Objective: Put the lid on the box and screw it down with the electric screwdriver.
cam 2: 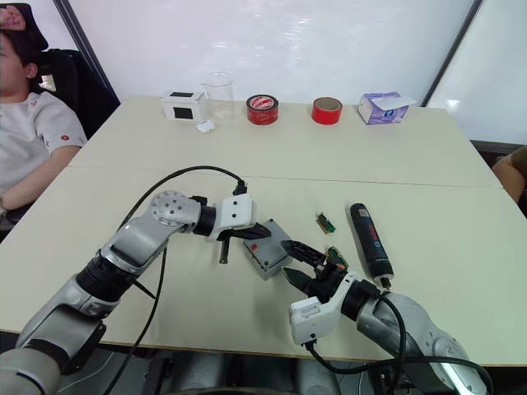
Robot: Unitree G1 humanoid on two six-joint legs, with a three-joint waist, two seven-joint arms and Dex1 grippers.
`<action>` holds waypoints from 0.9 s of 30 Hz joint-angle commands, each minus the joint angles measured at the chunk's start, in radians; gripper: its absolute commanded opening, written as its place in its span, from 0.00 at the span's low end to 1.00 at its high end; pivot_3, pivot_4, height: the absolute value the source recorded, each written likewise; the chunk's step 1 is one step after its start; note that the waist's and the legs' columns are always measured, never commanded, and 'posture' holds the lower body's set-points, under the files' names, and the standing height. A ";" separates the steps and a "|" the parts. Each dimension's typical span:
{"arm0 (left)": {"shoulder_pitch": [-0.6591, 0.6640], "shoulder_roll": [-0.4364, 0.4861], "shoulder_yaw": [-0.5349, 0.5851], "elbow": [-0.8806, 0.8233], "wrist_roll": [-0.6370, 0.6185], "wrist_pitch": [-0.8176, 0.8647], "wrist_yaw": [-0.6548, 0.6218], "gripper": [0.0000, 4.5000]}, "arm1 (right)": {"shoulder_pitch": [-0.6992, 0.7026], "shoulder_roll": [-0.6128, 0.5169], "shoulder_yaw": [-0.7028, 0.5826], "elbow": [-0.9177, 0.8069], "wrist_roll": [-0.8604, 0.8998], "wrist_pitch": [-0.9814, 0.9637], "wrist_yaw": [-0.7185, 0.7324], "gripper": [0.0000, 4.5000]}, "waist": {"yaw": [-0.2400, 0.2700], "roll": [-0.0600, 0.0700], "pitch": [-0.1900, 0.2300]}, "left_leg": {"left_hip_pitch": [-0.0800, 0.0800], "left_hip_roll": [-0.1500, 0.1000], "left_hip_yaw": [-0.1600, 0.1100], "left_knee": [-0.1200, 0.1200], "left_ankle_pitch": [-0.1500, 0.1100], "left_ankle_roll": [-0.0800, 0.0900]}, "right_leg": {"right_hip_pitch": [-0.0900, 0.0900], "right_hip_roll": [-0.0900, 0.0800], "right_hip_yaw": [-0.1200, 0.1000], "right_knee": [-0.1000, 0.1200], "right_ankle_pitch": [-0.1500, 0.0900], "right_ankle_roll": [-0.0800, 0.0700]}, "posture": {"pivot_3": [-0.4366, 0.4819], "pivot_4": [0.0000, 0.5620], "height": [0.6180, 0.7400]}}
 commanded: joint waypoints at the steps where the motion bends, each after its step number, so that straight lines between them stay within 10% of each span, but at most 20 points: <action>1: 0.032 -0.015 -0.002 0.063 -0.010 0.045 -0.013 0.00 | -0.002 -0.006 -0.023 0.010 0.029 -0.015 -0.009 0.35 | 0.001 0.000 0.000 | -0.001 0.000 0.000 0.000 0.000 0.000 | 0.000 0.000 0.000 0.000 0.000 0.000 | 0.48 0.27 1.00; 5: 0.010 -0.039 0.085 0.020 -0.096 0.100 -0.025 0.00 | 0.004 -0.005 -0.033 0.047 0.043 -0.015 -0.018 0.01 | -0.001 0.001 0.003 | -0.001 0.000 -0.001 0.000 0.000 0.000 | -0.001 0.000 0.000 0.000 0.000 0.000 | 0.48 0.27 1.00; 15: -0.096 -0.049 0.296 -0.122 -0.355 0.403 -0.003 0.00 | 0.045 0.037 -0.065 0.042 0.370 0.123 0.103 0.01 | -0.002 0.002 0.019 | -0.012 0.000 -0.001 -0.001 0.000 0.000 | -0.012 0.001 0.000 0.001 0.000 0.000 | 0.48 0.27 1.00; 27: -0.101 0.061 0.220 0.096 -0.224 0.270 -0.022 0.00 | -0.017 0.076 -0.063 -0.126 0.780 0.565 0.267 0.01 | 0.000 0.003 0.022 | -0.013 -0.001 -0.002 -0.001 0.000 0.000 | -0.014 0.001 0.000 0.001 0.000 0.000 | 0.48 0.27 1.00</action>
